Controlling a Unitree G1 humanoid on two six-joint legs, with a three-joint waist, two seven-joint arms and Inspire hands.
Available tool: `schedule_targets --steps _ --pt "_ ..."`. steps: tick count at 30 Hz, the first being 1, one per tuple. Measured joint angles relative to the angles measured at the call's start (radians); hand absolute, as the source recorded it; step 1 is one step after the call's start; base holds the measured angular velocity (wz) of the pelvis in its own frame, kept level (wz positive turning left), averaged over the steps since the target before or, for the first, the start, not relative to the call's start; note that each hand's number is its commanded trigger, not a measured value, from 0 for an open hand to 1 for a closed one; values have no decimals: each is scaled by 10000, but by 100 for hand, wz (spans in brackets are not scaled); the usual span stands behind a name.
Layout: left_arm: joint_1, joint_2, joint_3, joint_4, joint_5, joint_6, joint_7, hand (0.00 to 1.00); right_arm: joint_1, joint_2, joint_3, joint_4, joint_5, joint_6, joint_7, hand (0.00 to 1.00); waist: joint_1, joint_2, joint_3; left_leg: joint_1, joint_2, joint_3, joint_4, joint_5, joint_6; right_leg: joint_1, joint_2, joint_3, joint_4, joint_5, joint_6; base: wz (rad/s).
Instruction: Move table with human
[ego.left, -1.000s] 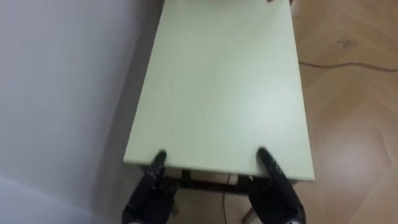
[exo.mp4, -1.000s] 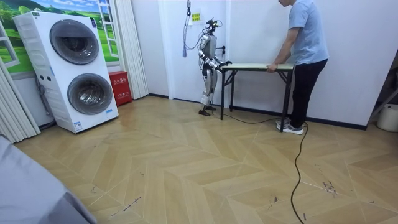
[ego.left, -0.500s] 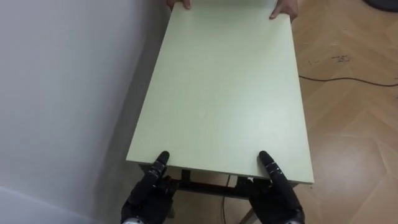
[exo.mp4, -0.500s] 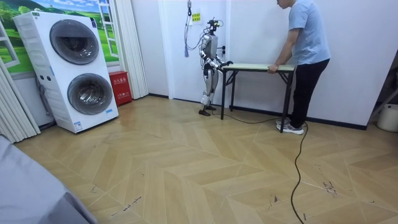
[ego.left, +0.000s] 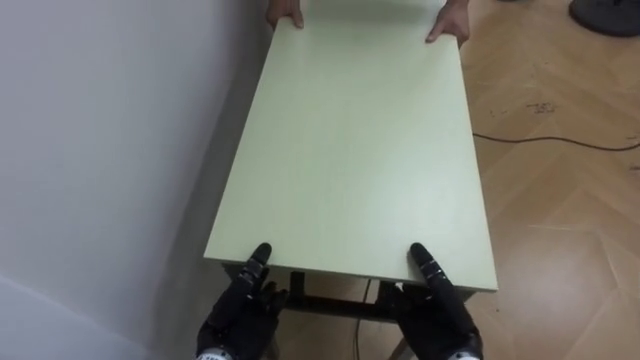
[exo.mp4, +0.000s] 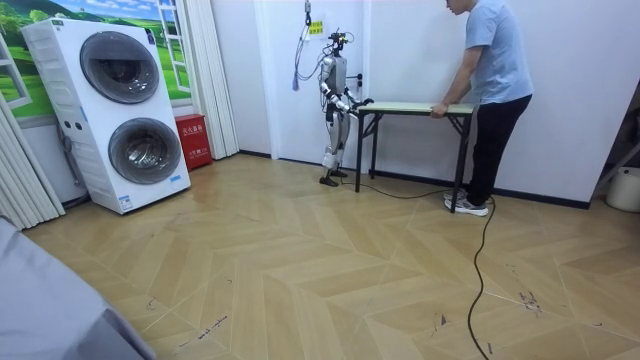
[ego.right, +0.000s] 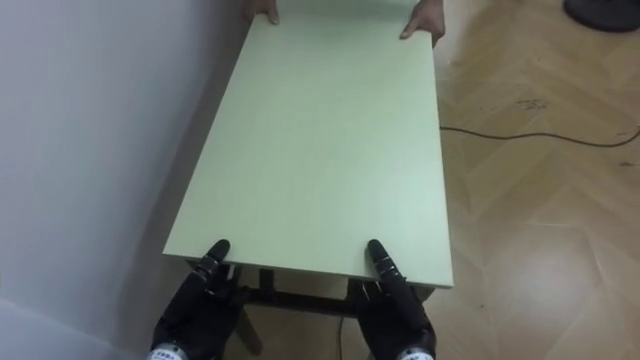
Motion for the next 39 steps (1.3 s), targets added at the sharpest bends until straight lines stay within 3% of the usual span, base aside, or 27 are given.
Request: schedule_targets --steps 3,5,9,13,15,25,39 --pt "-100 102 -10 934 879 -20 -45 0 -249 -18 -106 825 -358 -35 225 0 -51 75 -103 -3 -6 85 42 -6 8 25 -19 20 -13 -31 39 -8" --pt "102 110 -7 1416 1201 -4 -43 0 -249 -18 -141 1057 -518 -32 384 0 -95 83 -110 4 3 76 94 -2 6 8 -8 0 -134 -27 39 3" --pt "251 161 36 2341 1334 3 -26 0 -263 -6 -296 1802 -536 18 772 0 -86 -107 -140 -63 2 46 218 -1 8 32 -27 -82 -144 -31 37 8" --pt "236 278 132 2588 1524 -44 -19 0 -252 -6 -296 2738 -601 228 864 0 -56 -343 -98 -116 -11 39 241 -2 8 16 -41 -95 -160 -30 39 1" --pt "181 285 137 2858 1549 -50 -16 0 -258 -10 -308 3099 -601 226 866 0 -35 -362 -89 -121 -22 48 235 -3 8 7 -51 -85 -175 -29 42 -2" --pt "173 316 213 3926 1661 -63 30 0 -267 -170 -348 4674 -1337 309 848 0 -40 -248 -39 -161 -18 59 189 -5 7 19 -21 -59 -310 -16 57 0" --pt "186 206 1302 5208 3222 -331 289 0 -458 -166 -1622 6432 -4339 185 562 0 -34 -251 -31 12 -22 72 170 -6 6 179 -28 -11 -326 -24 58 0"
